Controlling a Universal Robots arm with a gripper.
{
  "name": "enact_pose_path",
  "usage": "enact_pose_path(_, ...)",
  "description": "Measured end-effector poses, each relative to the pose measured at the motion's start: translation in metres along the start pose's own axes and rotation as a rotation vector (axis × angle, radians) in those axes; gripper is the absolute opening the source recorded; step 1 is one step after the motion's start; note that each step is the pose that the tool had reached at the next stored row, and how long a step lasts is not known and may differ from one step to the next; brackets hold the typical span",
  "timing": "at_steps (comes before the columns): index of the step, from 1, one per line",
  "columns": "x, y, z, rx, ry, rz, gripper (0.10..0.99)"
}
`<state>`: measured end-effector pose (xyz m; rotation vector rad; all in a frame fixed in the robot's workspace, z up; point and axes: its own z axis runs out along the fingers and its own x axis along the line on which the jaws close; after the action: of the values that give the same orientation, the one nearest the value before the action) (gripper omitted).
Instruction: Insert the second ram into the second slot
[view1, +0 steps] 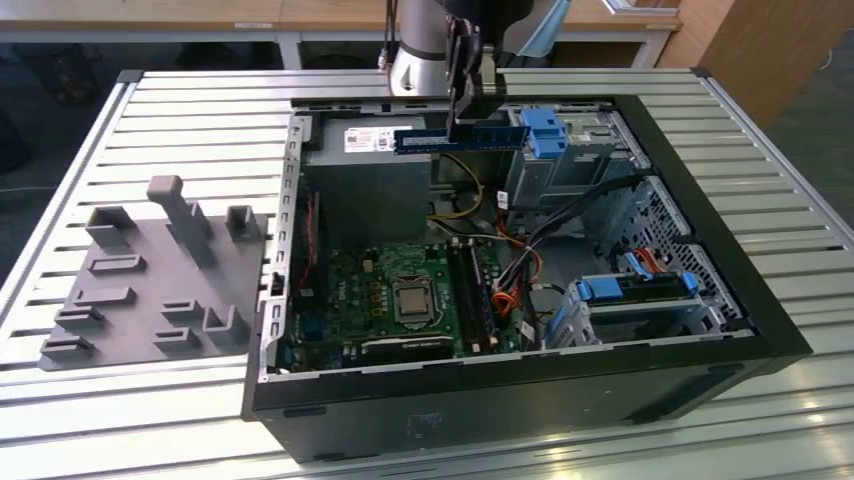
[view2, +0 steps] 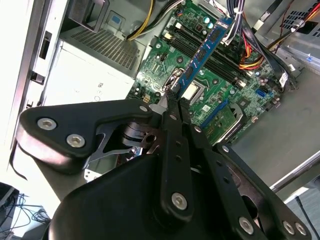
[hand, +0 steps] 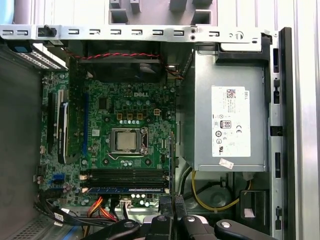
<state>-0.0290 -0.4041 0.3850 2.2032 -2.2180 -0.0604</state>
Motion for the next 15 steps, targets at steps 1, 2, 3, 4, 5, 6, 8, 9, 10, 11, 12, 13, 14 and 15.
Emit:
enact_pose_path(1, 0.0, 0.0, 0.0, 0.0, 0.0, 0.001, 0.133)
enact_pose_path(2, 0.0, 0.0, 0.0, 0.0, -0.0001, 0.001, 0.133)
enact_pose_path(3, 0.0, 0.0, 0.0, 0.0, 0.0, 0.002, 0.133)
enact_pose_path(4, 0.0, 0.0, 0.0, 0.0, -0.0001, 0.003, 0.133)
enact_pose_path(5, 0.0, 0.0, 0.0, 0.0, -0.0002, 0.004, 0.133)
enact_pose_path(6, 0.0, 0.0, 0.0, 0.0, -0.0002, 0.004, 0.133)
enact_pose_path(8, 0.0, 0.0, 0.0, 0.0, -0.0002, 0.006, 0.133)
enact_pose_path(9, 0.0, 0.0, 0.0, 0.0, -0.0003, 0.007, 0.133)
enact_pose_path(10, 0.0, 0.0, 0.0, 0.0, -0.0003, 0.007, 0.133)
enact_pose_path(11, 0.0, 0.0, 0.0, 0.0, -0.0003, 0.008, 0.133)
enact_pose_path(12, 0.0, 0.0, 0.0, 0.0, -0.0003, 0.009, 0.133)
enact_pose_path(13, 0.0, 0.0, 0.0, 0.0, -0.0004, 0.009, 0.133)
enact_pose_path(14, 0.0, 0.0, 0.0, 0.0, -0.0004, 0.01, 0.133)
enact_pose_path(15, 0.0, 0.0, 0.0, 0.0, -0.0004, 0.011, 0.133)
